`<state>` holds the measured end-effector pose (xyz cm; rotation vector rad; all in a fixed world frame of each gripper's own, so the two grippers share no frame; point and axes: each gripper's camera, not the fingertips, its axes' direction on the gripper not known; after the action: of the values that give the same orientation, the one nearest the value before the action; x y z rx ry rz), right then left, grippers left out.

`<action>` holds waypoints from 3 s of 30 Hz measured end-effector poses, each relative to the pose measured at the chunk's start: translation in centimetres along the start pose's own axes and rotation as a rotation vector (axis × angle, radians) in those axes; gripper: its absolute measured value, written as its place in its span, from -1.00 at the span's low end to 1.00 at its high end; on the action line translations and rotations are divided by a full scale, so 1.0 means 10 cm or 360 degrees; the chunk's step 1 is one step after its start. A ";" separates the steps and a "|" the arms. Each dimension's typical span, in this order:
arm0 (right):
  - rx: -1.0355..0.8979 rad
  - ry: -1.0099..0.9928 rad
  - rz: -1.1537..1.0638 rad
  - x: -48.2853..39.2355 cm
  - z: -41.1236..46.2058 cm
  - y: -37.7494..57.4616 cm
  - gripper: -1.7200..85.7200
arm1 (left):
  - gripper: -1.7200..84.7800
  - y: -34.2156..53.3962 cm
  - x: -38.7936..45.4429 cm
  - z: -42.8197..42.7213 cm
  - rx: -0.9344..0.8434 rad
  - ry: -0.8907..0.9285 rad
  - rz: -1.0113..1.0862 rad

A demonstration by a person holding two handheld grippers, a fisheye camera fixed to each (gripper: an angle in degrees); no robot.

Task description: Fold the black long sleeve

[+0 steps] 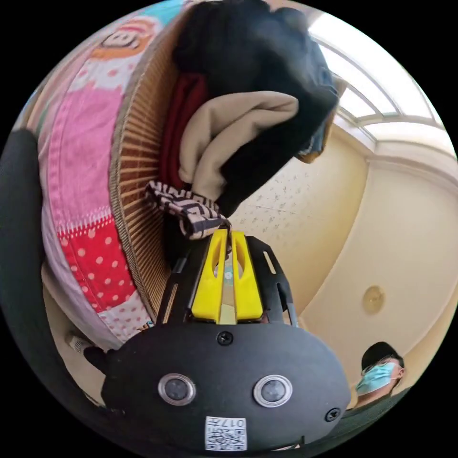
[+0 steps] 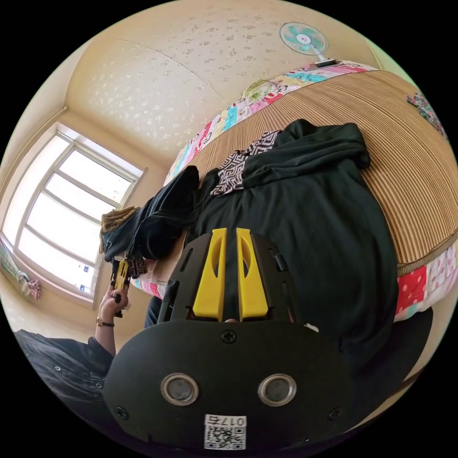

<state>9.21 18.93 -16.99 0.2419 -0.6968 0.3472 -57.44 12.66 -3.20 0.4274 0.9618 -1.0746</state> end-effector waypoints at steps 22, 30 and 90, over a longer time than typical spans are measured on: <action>0.0186 0.0381 0.0242 1.14 -1.15 0.15 -0.80 | -0.72 3.46 0.67 4.02 -0.1782 -0.0157 0.1061; -0.0326 0.0429 0.0154 1.24 -0.88 -0.05 -0.70 | -0.67 3.12 0.14 2.27 -0.1715 -0.0803 0.1066; 0.0127 0.0382 -0.0117 0.14 -0.77 -0.79 -0.82 | -0.84 1.96 -0.08 3.02 -0.1070 -0.0568 0.0310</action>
<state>17.74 14.57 -22.61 0.2953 -0.4374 0.3279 -26.73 0.43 11.06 -0.2166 0.8772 -0.5714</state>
